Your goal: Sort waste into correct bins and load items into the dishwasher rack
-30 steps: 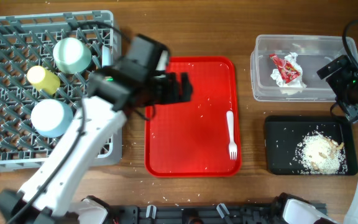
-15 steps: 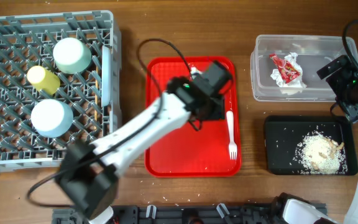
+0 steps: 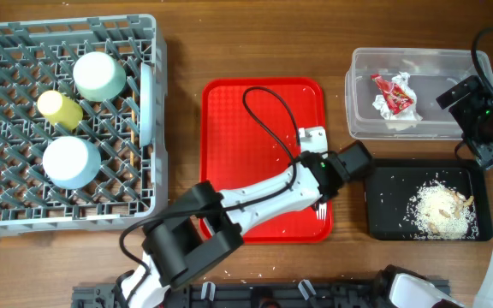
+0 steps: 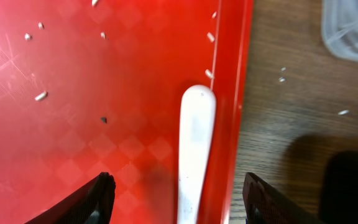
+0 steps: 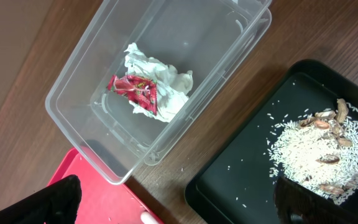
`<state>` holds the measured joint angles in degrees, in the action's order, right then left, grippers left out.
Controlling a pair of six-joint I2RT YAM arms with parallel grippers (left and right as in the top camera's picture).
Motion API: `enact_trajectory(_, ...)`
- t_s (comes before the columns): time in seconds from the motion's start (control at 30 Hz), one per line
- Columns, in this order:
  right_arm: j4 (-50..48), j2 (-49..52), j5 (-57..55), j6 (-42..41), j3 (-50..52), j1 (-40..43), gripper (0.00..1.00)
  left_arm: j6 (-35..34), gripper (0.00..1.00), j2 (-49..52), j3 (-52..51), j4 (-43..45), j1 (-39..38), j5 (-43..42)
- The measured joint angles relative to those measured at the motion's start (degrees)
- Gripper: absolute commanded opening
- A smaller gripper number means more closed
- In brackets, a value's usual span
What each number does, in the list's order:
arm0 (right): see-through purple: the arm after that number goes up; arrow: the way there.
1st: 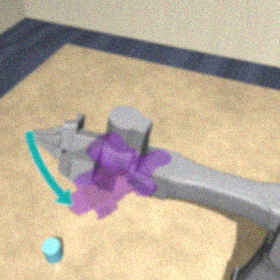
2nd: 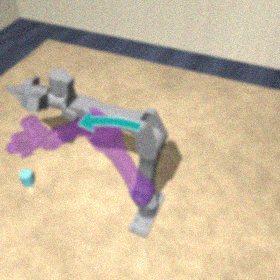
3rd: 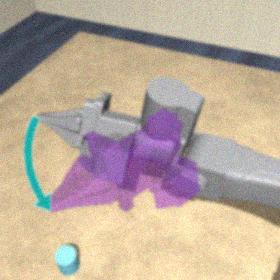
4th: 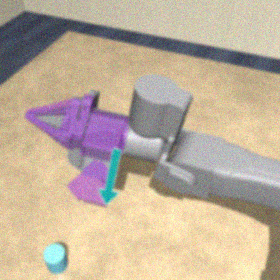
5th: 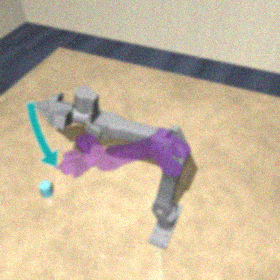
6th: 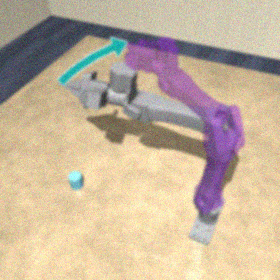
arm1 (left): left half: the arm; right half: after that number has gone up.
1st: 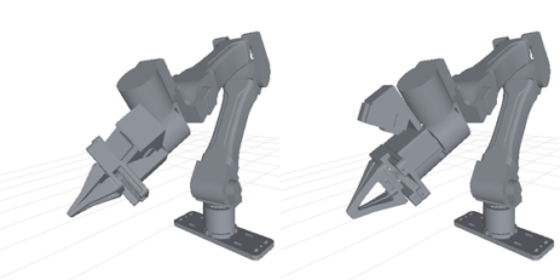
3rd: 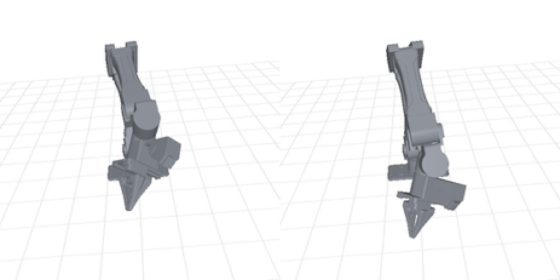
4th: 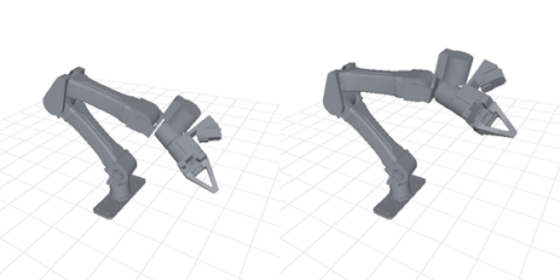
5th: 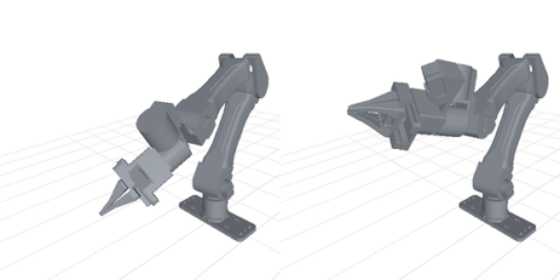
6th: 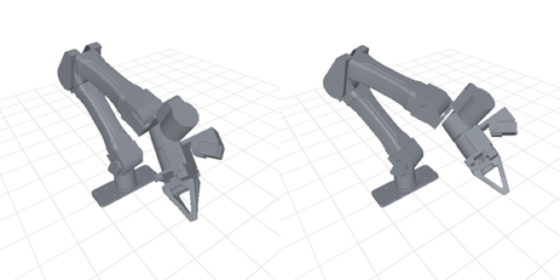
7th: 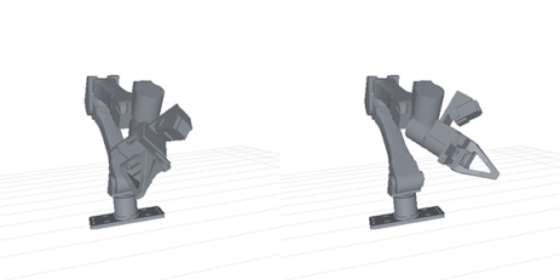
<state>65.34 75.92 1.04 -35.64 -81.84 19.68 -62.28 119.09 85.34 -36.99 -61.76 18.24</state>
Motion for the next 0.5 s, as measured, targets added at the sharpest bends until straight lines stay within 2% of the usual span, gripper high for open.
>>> enact_trajectory(0.1, 0.0, 0.0, 0.0, 0.0, 0.0, 0.0, 1.00, -0.4, 0.63, 2.6, 0.0, -0.3, -0.4, 0.7)
enact_trajectory(0.23, 0.0, 0.0, 0.0, 0.0, 0.0, 0.0, 1.00, -0.7, 0.48, 3.3, 0.0, -1.2, -0.5, 1.5)
enact_trajectory(0.5, 0.0, 0.0, 0.0, 0.0, 0.0, 0.0, 1.00, -1.0, 0.45, 4.6, 0.8, 0.4, -0.9, 3.3)
